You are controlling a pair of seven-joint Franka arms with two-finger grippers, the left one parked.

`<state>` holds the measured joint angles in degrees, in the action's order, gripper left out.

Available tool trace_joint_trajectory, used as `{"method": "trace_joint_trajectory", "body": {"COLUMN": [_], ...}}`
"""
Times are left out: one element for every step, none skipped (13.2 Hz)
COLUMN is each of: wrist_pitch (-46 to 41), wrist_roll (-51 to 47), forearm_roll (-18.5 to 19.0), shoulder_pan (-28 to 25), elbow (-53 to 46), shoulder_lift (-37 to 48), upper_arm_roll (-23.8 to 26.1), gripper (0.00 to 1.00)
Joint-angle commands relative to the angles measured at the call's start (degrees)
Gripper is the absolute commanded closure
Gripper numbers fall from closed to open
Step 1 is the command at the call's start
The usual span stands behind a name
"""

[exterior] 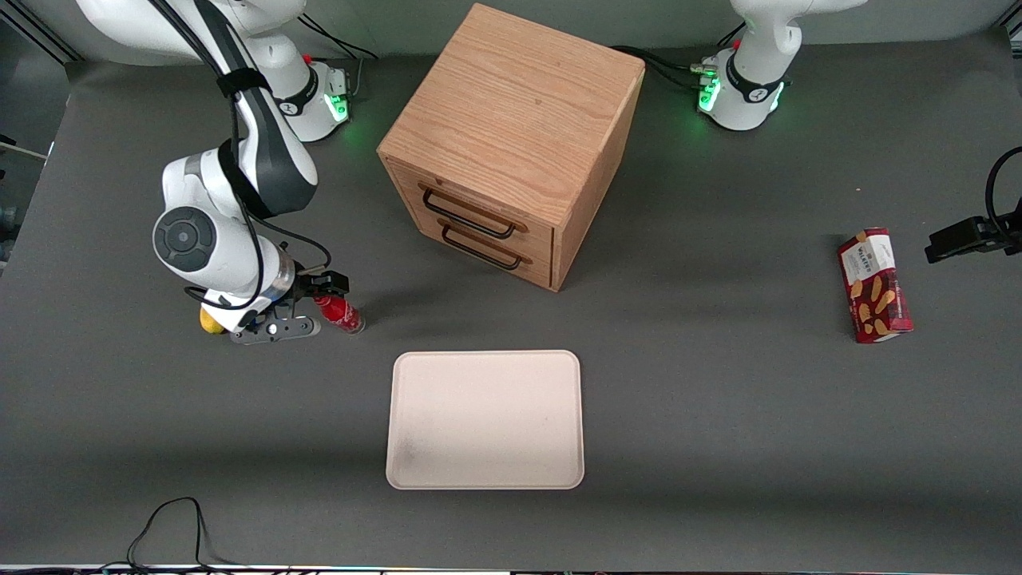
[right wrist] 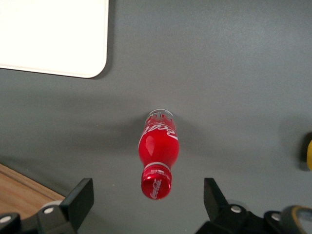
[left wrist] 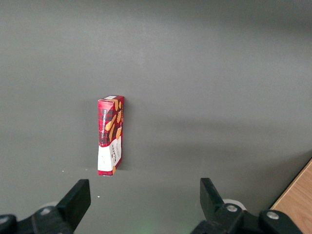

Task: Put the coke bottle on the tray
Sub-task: 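Lower the right gripper over the bottle's middle and close on it, then lift the held bottle up off the table with the right gripper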

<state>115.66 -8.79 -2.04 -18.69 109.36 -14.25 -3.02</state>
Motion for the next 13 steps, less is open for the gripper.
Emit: {"method": "trace_joint_trajectory", "body": {"wrist_pitch": [2.54, 2.98, 3.34, 3.95, 4.91, 5.62, 5.71, 5.80, 5.97, 5.98, 5.98, 5.98, 5.89], "wrist_roll": [1.05, 1.05, 1.05, 1.05, 1.05, 1.05, 1.05, 1.05, 1.05, 1.05, 1.05, 0.88, 0.44], "forearm_roll": [0.55, 0.55, 0.63, 0.64, 0.64, 0.64, 0.64, 0.64, 0.64, 0.64, 0.64, 0.64, 0.64], "shoulder_pan": [-0.29, -0.29, -0.29, -0.29, -0.29, -0.29, -0.29, -0.29, -0.29, -0.29, -0.29, -0.29, -0.38], "elbow": [0.85, 0.94, 1.03, 1.47, 1.99, 2.61, 2.87, 2.88, 3.23, 3.49, 3.67, 3.84, 3.93], "shoulder_lift": [-0.78, -1.48, -1.57, -1.75, -1.75, -1.75, -1.75, -1.75, -1.75, -1.57, -1.40, -1.22, -1.13], "upper_arm_roll": [-0.06, -0.06, -0.06, -0.06, -0.06, -0.06, -0.06, -0.06, -0.06, -0.06, -0.06, -0.06, -0.06], "gripper": [0.00, 0.00, 0.01, 0.01, 0.01, 0.01, 0.01, 0.02, 0.02, 0.05, 0.13, 0.38, 0.83]}}
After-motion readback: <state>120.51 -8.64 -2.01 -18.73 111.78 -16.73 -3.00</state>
